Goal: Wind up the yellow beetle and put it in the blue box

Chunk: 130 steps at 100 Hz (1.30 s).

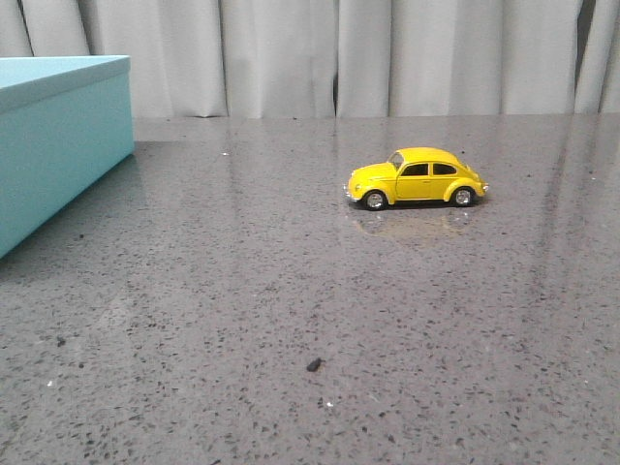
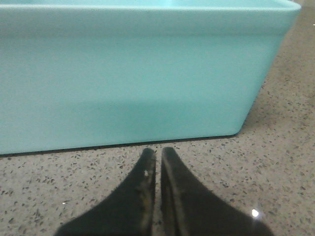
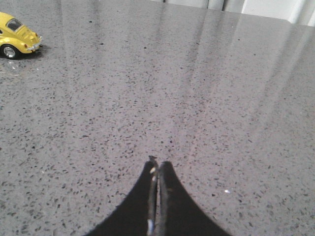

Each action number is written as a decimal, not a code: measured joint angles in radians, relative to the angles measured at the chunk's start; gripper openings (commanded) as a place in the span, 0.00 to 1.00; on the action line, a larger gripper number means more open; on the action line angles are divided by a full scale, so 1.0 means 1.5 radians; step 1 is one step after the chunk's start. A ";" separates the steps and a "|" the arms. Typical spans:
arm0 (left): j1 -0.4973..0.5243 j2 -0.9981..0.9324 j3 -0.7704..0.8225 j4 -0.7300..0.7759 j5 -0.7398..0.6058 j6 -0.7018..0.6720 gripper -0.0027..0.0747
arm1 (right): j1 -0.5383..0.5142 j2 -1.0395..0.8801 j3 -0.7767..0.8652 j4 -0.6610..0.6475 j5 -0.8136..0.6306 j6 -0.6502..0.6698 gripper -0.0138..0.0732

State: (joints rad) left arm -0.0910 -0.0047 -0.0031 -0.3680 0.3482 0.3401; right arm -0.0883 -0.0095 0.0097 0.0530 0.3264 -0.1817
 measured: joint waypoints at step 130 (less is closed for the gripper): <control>0.000 0.000 0.001 -0.151 -0.090 0.000 0.01 | 0.000 0.000 0.000 0.062 -0.146 0.000 0.07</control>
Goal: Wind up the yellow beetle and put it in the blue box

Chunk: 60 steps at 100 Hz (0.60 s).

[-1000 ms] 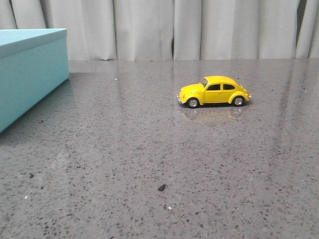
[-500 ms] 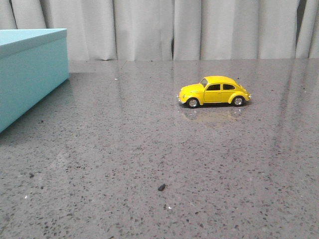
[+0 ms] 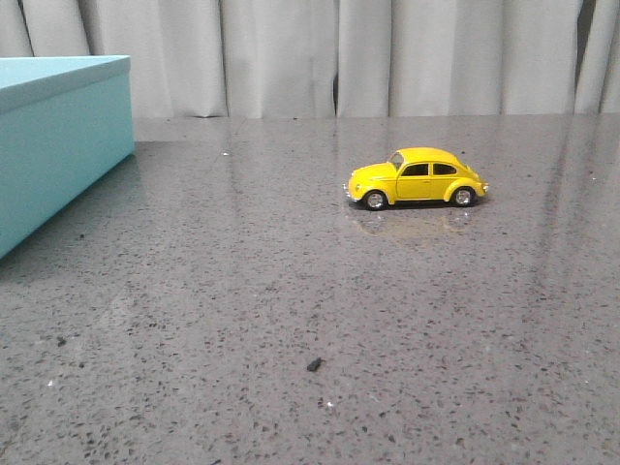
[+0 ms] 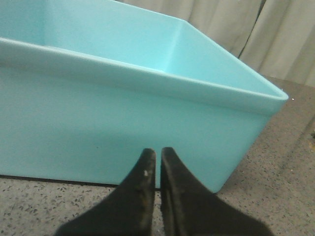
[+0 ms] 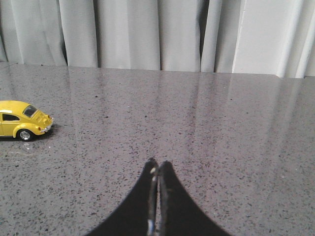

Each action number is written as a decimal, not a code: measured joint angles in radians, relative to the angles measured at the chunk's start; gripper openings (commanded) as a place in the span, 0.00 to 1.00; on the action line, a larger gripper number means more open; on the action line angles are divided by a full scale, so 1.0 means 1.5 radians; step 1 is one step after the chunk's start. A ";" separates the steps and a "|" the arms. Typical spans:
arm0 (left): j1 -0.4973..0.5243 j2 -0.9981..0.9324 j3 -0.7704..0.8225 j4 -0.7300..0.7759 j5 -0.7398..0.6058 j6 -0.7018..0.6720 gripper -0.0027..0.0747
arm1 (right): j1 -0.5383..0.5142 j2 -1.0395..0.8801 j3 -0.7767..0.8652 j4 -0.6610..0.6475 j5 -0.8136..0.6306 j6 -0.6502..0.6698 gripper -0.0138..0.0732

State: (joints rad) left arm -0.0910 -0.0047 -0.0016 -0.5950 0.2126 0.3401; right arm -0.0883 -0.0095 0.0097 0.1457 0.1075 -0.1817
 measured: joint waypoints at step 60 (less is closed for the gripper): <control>0.000 0.000 0.000 -0.051 -0.003 0.000 0.01 | 0.000 0.000 0.000 0.007 0.000 0.000 0.07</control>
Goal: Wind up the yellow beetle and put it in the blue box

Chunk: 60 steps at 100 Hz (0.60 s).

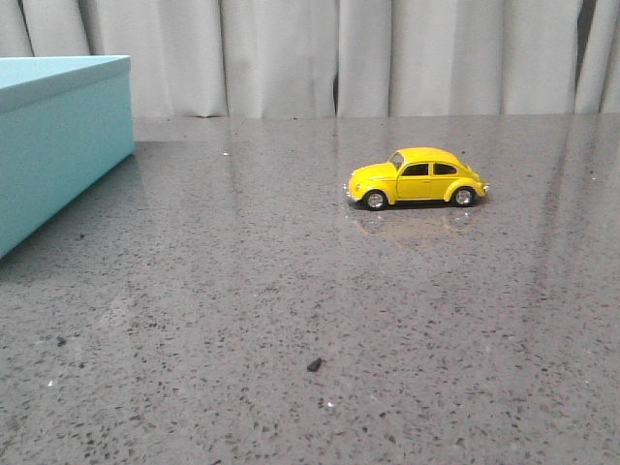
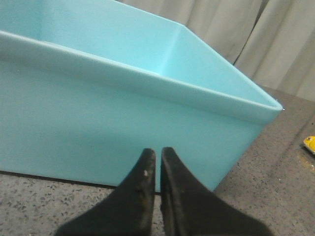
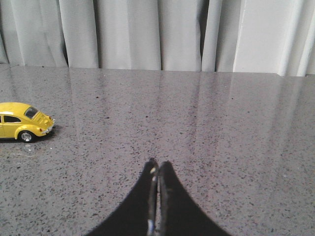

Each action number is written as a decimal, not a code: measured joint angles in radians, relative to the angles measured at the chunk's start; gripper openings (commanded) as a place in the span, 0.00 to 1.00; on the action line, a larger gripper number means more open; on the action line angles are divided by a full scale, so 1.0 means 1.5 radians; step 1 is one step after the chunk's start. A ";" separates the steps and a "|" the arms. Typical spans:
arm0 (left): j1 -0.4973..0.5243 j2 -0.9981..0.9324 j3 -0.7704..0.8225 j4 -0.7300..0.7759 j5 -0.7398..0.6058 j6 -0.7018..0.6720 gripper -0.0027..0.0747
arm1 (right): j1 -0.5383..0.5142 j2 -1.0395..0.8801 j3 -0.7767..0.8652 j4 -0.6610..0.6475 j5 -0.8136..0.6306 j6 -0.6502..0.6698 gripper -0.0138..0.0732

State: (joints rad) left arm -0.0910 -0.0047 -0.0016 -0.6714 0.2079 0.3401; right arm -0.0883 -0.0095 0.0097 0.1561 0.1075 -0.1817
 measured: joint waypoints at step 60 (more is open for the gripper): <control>0.000 0.000 0.000 -0.036 -0.018 0.000 0.01 | 0.000 0.000 0.000 0.002 0.000 0.000 0.07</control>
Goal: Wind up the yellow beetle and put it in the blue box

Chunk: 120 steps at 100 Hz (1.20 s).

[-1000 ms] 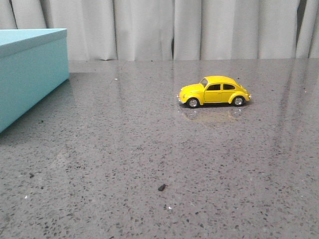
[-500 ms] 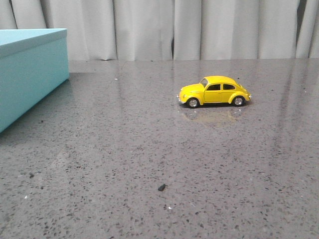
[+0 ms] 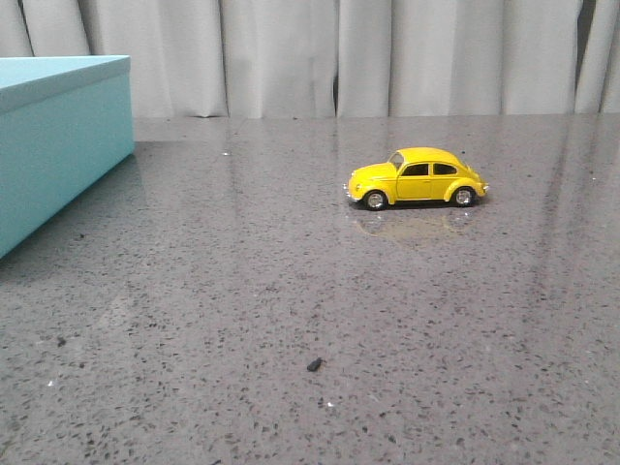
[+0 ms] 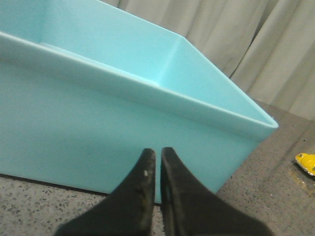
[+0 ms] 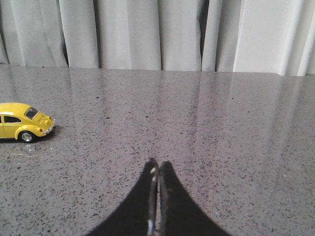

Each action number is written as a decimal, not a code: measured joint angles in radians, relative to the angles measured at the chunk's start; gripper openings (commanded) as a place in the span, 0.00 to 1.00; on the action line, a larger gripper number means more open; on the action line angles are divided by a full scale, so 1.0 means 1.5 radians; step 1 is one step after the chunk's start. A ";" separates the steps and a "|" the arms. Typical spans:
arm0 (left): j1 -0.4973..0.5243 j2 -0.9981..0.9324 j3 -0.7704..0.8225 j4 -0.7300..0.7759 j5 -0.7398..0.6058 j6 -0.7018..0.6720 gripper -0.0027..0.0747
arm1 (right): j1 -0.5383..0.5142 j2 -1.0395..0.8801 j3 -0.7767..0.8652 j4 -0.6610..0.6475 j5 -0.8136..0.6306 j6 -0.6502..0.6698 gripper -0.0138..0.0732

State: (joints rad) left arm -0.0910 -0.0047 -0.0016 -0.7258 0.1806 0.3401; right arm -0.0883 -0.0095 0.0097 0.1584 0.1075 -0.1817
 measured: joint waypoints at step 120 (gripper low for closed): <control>0.000 0.000 -0.032 -0.176 0.050 0.016 0.01 | 0.006 0.000 -0.059 0.219 0.028 0.080 0.07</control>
State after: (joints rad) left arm -0.0910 -0.0047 -0.0496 -0.9894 0.2552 0.3638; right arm -0.0788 -0.0095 -0.0789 0.4871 0.1493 -0.0614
